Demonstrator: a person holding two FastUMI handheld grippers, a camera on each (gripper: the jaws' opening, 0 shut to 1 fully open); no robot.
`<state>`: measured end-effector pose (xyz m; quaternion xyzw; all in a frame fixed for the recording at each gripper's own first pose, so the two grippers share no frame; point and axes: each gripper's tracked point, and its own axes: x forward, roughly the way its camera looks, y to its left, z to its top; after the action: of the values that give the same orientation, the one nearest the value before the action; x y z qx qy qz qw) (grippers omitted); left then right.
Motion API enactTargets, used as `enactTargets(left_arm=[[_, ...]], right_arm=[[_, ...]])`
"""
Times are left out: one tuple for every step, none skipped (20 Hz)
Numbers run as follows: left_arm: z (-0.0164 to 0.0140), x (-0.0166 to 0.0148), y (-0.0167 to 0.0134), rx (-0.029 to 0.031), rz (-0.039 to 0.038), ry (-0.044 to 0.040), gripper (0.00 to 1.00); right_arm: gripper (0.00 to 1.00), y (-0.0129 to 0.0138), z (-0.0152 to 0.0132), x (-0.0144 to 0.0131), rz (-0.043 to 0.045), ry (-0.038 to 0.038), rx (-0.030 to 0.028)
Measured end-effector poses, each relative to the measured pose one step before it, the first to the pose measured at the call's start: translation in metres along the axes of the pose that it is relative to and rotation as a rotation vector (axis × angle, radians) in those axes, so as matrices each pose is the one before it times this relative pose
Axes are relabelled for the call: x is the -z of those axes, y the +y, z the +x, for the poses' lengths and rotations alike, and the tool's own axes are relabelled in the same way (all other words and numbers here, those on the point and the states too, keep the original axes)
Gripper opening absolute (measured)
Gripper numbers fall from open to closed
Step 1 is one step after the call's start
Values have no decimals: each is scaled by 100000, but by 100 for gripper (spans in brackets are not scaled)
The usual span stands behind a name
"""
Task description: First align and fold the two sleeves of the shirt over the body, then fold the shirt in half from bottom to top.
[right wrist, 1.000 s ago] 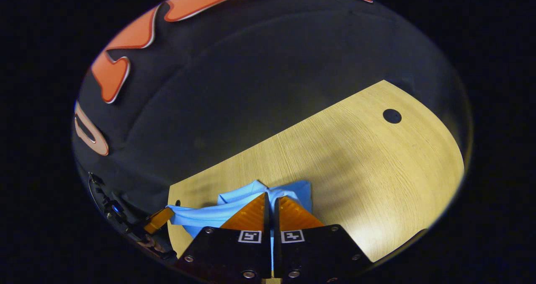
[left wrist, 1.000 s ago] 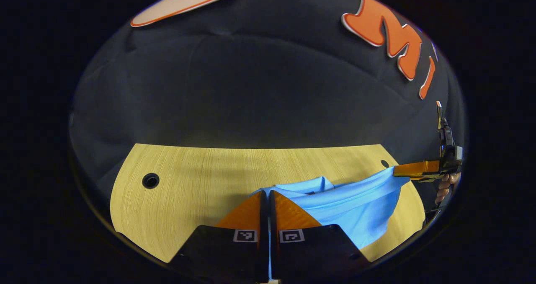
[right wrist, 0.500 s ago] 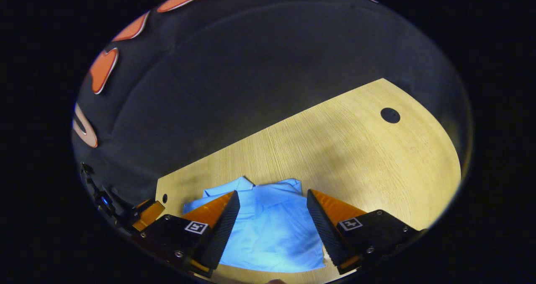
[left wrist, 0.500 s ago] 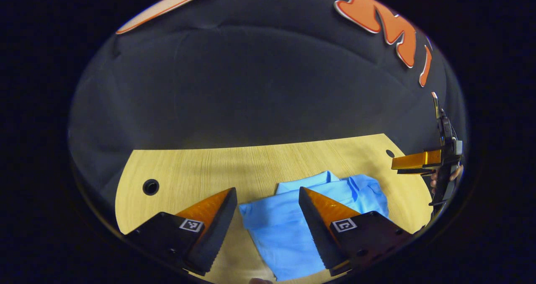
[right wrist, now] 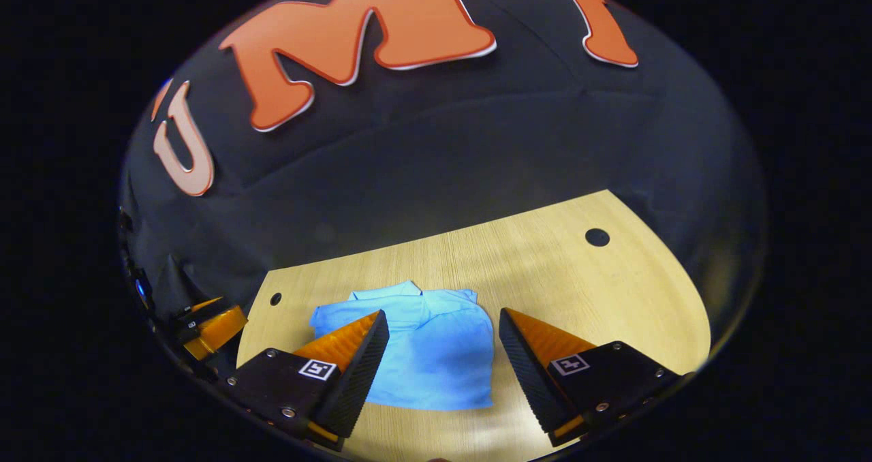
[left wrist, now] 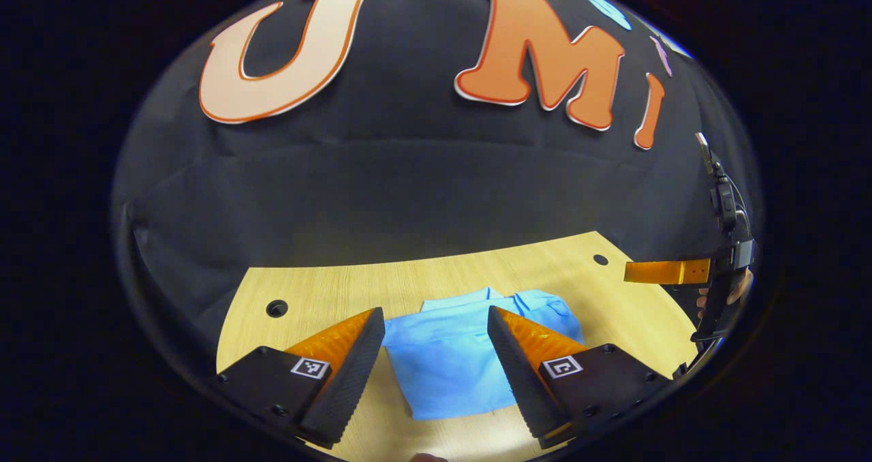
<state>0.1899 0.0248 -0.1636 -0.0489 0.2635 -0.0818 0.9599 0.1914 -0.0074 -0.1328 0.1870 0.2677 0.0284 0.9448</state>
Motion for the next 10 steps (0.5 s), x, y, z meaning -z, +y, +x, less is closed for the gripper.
enactTargets(left_arm=[[-1593, -201, -351, -1136, -314, -1748, 98], [-1999, -397, -314, -1739, -766, -2929, 98], [-1845, -316, -258, -1155, -509, -3201, 98], [-2031, -348, -411, -1227, -72, -2914, 98], [-1249, -198, -170, -1504, 232, -2741, 98], [-1474, -205, -233, -1398, -285, -2323, 97], [-1874, 158, -311, -153, -910, -2677, 97], [-1756, -269, -737, 1434, -1273, -3146, 97], [-1387, -500, -687, -170, 169, -3882, 97], [-1430, -454, -329, -1370, 1061, -2965, 97]], right_arm=[[98, 36, -1694, -15, -1820, -2374, -312], [98, 202, -1520, -207, -941, -3382, -608], [99, 373, -1708, 112, -1505, -2821, -1579], [98, 132, -1315, 4, -2083, -2759, -452], [98, 195, -1568, 40, -2521, -2675, -299], [98, 243, -1667, -263, -2307, -3169, -109], [98, 570, -1493, -461, -1800, -3225, -726], [98, 666, -1199, -404, -1149, -2695, -1692], [98, 691, -1402, 279, -1188, -1089, -1868], [98, 295, -1170, 368, -1453, -1297, -722]])
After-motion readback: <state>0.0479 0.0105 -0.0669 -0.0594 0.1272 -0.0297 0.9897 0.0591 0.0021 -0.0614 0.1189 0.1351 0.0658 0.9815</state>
